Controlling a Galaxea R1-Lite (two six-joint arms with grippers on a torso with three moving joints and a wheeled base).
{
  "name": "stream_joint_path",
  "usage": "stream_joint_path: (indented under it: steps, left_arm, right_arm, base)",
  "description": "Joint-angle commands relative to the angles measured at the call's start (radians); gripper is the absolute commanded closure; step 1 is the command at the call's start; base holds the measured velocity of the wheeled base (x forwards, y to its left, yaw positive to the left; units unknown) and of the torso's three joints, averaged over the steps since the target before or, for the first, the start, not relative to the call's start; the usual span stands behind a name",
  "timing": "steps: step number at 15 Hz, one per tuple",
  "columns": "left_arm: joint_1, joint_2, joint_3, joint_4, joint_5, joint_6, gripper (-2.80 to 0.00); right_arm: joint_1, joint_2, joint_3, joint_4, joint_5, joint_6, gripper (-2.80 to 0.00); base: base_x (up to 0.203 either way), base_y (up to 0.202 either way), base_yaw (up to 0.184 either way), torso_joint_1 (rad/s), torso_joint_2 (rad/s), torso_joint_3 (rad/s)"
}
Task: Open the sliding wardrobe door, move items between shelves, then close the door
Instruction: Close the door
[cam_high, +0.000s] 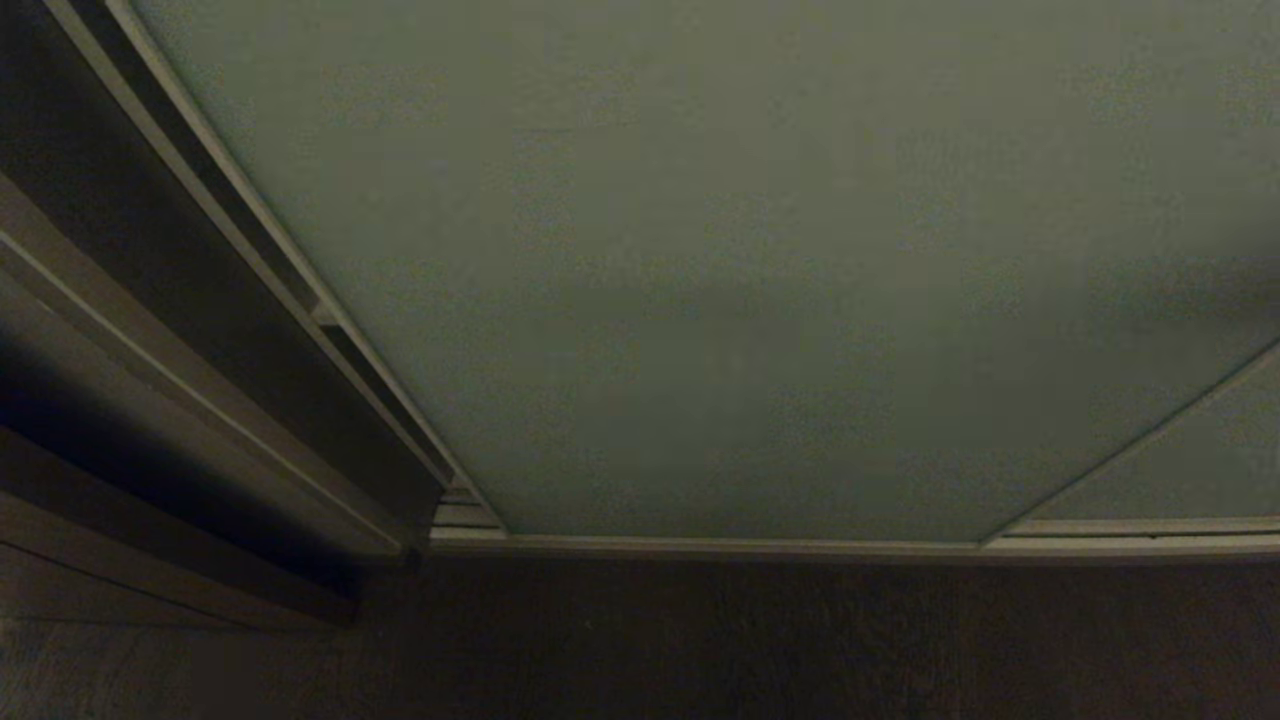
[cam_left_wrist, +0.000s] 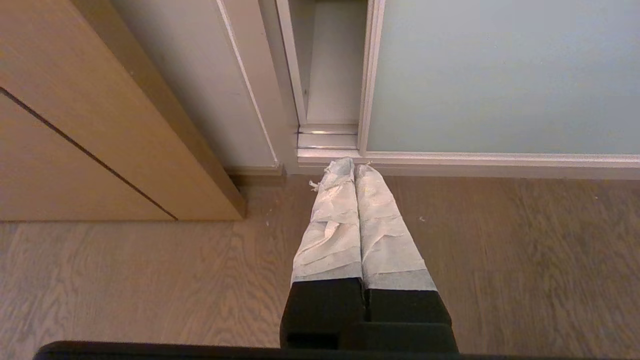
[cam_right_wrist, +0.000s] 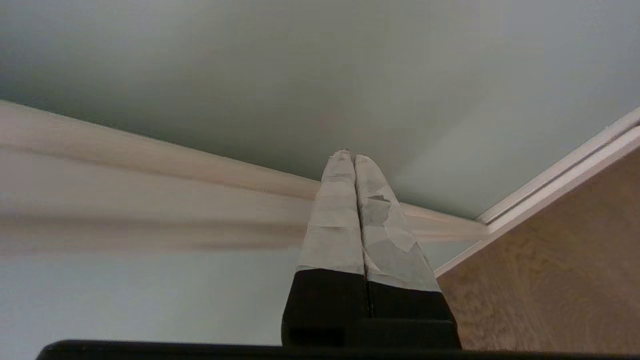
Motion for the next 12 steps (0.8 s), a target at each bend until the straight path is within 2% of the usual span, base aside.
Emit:
stream_joint_path:
  steps: [1,12]
  left_arm:
    - [0.000,0.002,0.000,0.000,0.000,0.000,0.00]
    - [0.000,0.002,0.000,0.000,0.000,0.000,0.00]
  right_arm:
    - [0.010,0.020,-0.006,-0.001,0.003,0.004,0.00]
    - [0.126,0.004,-0.009,-0.010,0.000,-0.002,0.00]
  base:
    - [0.000,0.000,0.000,0.000,0.00,0.000]
    - [0.000,0.000,0.000,0.000,0.00,0.000]
